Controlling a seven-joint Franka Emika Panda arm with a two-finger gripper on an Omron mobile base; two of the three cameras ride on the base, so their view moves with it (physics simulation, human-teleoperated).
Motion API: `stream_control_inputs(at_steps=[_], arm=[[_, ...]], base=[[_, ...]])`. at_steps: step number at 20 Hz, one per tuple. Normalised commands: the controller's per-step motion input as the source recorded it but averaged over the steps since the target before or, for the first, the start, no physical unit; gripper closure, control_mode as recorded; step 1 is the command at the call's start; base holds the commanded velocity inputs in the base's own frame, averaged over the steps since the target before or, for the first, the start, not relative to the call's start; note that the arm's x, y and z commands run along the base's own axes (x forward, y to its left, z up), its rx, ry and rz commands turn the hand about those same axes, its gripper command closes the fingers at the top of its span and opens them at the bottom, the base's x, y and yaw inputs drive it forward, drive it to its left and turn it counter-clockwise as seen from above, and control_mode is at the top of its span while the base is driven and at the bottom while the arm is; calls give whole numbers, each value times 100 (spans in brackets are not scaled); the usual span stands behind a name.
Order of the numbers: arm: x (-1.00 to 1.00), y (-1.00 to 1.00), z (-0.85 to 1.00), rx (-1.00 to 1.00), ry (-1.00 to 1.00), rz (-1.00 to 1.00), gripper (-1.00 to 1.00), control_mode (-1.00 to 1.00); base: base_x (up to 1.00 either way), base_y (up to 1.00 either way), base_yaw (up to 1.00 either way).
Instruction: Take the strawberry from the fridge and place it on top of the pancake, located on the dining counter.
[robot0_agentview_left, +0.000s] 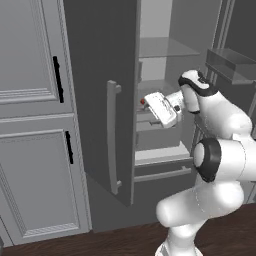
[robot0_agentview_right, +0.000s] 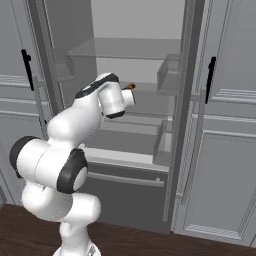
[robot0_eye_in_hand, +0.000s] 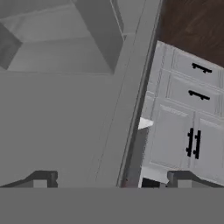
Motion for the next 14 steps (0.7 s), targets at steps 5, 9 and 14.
stream_control_inputs(at_steps=[5, 9, 14], arm=[[79, 93, -37, 3, 0, 25, -100, -100], [-17, 100, -30, 1, 0, -11, -100, -100], [-58, 100, -10, 0, 0, -29, -100, -100]], base=[[0, 0, 0], [0, 0, 0], [0, 0, 0]])
